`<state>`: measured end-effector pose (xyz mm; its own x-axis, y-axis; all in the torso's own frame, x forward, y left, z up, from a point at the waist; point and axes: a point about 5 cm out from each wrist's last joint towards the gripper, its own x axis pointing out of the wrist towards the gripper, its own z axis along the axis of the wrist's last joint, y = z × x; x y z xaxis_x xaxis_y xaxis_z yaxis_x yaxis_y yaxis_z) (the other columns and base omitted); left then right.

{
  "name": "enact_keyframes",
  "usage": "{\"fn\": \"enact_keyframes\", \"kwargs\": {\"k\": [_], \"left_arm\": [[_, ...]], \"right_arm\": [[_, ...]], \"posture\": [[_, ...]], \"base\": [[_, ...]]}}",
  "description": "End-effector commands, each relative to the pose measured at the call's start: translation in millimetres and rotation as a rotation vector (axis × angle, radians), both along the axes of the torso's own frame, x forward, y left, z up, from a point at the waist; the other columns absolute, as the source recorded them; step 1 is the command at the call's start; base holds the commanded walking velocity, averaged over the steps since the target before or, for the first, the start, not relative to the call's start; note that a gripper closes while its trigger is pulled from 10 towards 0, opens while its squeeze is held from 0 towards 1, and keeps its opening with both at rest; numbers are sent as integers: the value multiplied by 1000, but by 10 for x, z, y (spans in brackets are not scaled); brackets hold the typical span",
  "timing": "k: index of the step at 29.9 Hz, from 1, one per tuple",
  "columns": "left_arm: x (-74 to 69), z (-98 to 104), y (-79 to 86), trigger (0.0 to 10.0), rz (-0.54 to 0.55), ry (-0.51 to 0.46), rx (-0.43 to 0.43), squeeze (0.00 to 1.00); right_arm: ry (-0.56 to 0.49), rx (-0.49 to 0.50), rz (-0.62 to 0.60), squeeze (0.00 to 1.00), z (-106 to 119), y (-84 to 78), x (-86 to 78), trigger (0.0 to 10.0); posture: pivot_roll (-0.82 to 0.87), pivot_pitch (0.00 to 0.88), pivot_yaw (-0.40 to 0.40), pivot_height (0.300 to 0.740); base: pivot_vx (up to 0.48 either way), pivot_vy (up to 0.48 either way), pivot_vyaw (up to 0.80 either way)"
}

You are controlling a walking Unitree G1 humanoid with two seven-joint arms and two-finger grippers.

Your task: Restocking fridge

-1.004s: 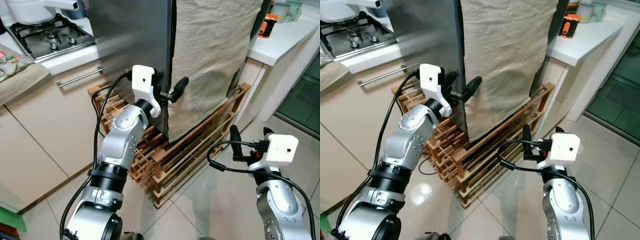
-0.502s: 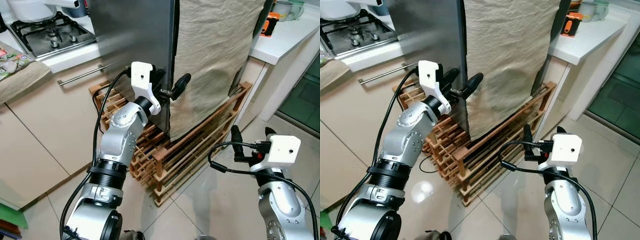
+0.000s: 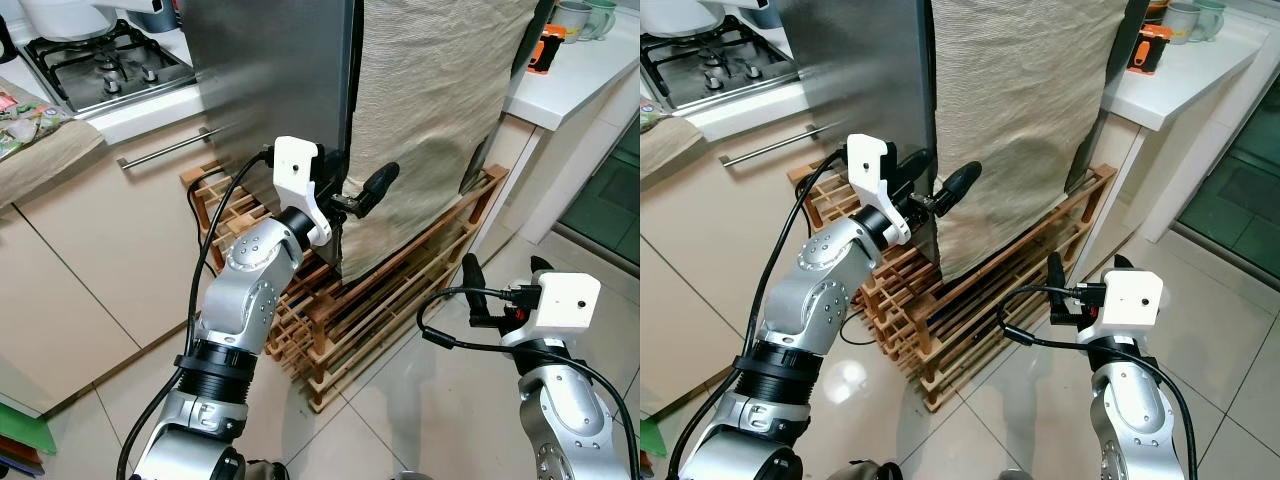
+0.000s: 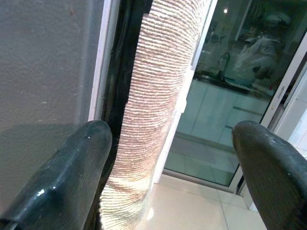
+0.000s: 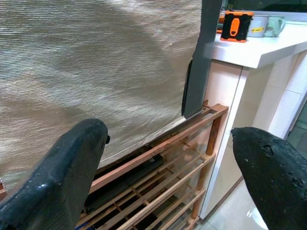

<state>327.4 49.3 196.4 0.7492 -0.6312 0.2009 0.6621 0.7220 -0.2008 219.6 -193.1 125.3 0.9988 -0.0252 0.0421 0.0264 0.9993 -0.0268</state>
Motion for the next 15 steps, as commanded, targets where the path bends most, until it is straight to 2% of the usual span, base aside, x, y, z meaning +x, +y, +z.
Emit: {"fn": "enact_keyframes", "kwargs": {"k": [1, 4, 8, 15], "left_arm": [[13, -28, -34, 10000, 9, 9, 18, 0], [94, -79, -59, 10000, 46, 24, 50, 0], [235, -30, 34, 10000, 148, 65, -12, 0], [257, -19, 67, 10000, 174, 64, -38, 0]], "right_arm": [[9, -4, 11, 12, -10, 13, 22, 10000], [8, -6, 13, 12, -10, 20, 26, 10000], [5, -7, 4, 12, -14, 15, 7, 10000], [9, -5, -4, 8, -28, 11, -11, 10000]], "posture": [[-237, 28, 40, 736], [-243, 25, 44, 736], [-257, 18, 55, 736], [-260, 18, 58, 736]], "base": [[0, 0, 0], [0, 0, 0], [0, 0, 0], [0, 0, 0]]}}
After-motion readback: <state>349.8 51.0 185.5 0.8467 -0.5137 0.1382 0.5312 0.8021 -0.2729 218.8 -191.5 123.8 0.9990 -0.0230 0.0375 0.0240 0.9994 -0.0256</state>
